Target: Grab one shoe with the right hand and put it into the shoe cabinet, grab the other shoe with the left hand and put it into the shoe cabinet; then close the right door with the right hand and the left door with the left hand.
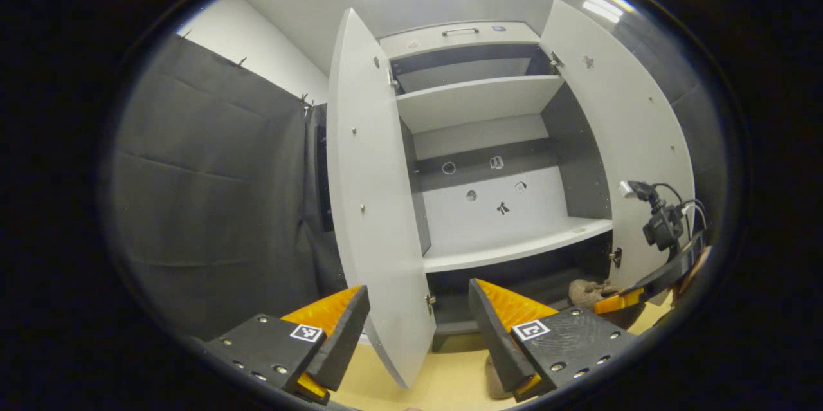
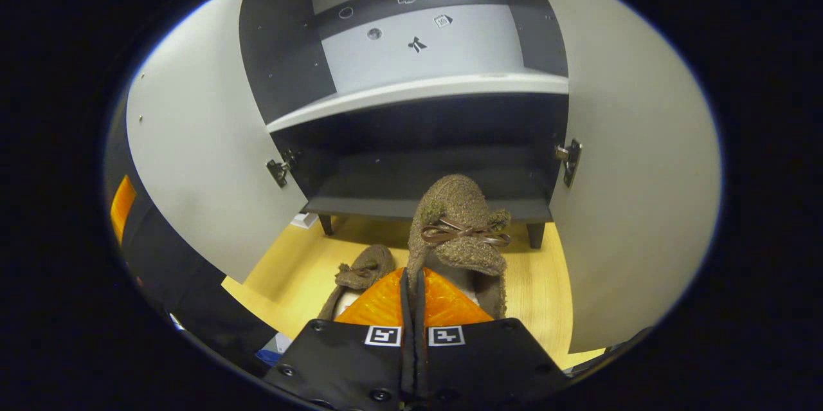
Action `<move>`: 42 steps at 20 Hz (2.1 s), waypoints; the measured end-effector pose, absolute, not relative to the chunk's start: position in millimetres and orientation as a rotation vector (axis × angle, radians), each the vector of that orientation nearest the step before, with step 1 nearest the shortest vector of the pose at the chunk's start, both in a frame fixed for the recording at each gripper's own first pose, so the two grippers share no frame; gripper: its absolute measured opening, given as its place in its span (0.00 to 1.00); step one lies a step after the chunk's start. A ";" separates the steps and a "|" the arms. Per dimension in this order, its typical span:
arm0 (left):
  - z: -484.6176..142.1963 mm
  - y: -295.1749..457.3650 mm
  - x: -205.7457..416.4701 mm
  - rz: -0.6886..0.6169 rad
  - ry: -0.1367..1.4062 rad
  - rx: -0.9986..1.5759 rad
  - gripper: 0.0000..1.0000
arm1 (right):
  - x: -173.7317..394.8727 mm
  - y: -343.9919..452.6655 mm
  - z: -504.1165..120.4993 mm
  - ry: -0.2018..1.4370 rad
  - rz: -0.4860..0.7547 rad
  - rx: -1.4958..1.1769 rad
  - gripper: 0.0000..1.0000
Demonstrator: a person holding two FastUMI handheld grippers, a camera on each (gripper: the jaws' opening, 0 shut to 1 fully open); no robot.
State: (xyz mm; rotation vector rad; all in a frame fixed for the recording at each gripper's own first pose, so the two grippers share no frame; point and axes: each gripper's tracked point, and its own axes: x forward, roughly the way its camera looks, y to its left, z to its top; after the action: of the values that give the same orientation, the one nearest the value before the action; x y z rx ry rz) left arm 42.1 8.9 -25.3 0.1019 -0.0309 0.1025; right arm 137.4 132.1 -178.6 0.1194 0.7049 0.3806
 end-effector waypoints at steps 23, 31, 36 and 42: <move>-61.6 -14.1 42.2 -0.008 0.011 0.010 0.90 | 278.1 148.8 -11.0 0.363 0.349 0.012 0.01; -75.8 -7.9 44.2 0.005 0.046 0.000 0.98 | 368.4 148.1 -13.1 0.388 0.260 -0.078 0.02; -95.3 -19.1 53.5 -0.034 0.095 0.006 0.98 | 386.9 146.5 -0.2 0.316 0.211 -0.161 0.25; -156.6 -45.8 79.8 -0.133 0.231 -0.107 0.90 | 346.7 138.6 39.1 0.159 0.190 -0.096 0.99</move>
State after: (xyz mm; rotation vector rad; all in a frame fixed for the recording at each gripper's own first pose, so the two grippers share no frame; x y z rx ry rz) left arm 79.8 -45.8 -156.6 -0.1066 0.2308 -0.1332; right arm 346.7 138.6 39.1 -0.0957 0.1586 0.1898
